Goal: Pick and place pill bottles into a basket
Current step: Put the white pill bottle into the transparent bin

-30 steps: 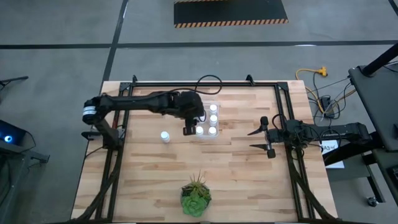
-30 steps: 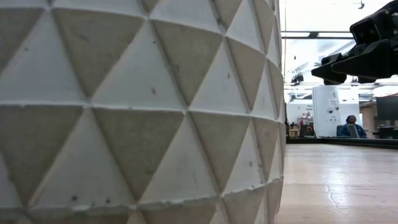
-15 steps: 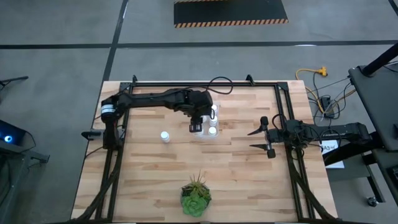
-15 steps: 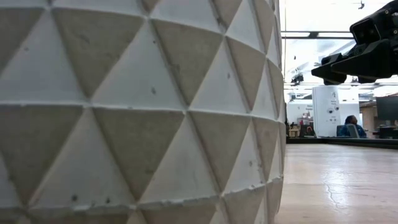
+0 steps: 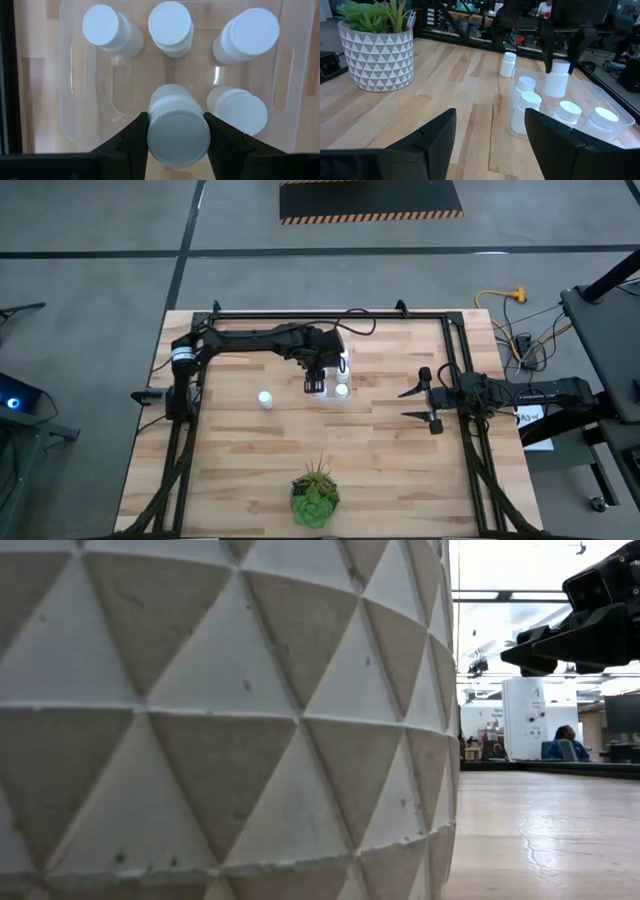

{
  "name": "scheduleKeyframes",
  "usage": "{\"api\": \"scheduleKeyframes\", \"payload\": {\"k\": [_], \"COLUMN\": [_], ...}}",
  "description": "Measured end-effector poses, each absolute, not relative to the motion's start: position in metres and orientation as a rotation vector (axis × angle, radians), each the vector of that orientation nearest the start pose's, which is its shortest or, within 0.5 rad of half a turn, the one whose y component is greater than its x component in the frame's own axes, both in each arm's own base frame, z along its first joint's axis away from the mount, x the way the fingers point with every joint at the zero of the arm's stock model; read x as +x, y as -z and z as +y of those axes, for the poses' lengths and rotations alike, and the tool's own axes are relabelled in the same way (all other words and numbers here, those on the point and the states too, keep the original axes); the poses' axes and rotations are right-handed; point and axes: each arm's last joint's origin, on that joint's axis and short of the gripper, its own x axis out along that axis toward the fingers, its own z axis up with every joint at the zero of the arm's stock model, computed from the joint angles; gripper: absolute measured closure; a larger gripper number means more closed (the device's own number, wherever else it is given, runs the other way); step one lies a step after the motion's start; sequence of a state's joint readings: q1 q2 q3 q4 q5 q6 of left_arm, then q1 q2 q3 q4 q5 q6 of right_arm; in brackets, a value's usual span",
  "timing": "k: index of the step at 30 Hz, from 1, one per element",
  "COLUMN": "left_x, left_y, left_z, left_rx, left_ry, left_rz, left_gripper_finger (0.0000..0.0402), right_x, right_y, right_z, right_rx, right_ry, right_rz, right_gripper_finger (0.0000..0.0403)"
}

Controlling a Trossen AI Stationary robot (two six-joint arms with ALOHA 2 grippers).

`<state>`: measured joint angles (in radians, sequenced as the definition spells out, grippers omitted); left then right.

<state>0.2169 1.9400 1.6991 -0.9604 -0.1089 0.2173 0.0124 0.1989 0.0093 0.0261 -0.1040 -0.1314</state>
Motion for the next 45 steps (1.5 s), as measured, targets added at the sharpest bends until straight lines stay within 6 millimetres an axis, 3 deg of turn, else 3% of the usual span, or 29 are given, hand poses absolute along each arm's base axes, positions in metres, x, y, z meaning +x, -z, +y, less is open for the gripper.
{"api": "scheduleKeyframes", "payload": {"k": [13, 45], "left_x": [0.402, 0.401], "left_y": [-0.227, -0.225], "left_z": [0.092, 0.091], "left_rx": [0.115, 0.080], "left_ry": [-0.132, -0.146], "left_rz": [1.314, 1.310], "left_gripper_finger": [0.0257, 0.0252], "right_x": [0.108, 0.109], "right_y": [-0.153, -0.152], "right_z": [0.004, 0.004], "right_rx": [-0.123, -0.123], "right_ry": [-0.127, -0.127], "right_rz": [0.157, 0.161], "right_gripper_finger": [0.0177, 0.0177]}}
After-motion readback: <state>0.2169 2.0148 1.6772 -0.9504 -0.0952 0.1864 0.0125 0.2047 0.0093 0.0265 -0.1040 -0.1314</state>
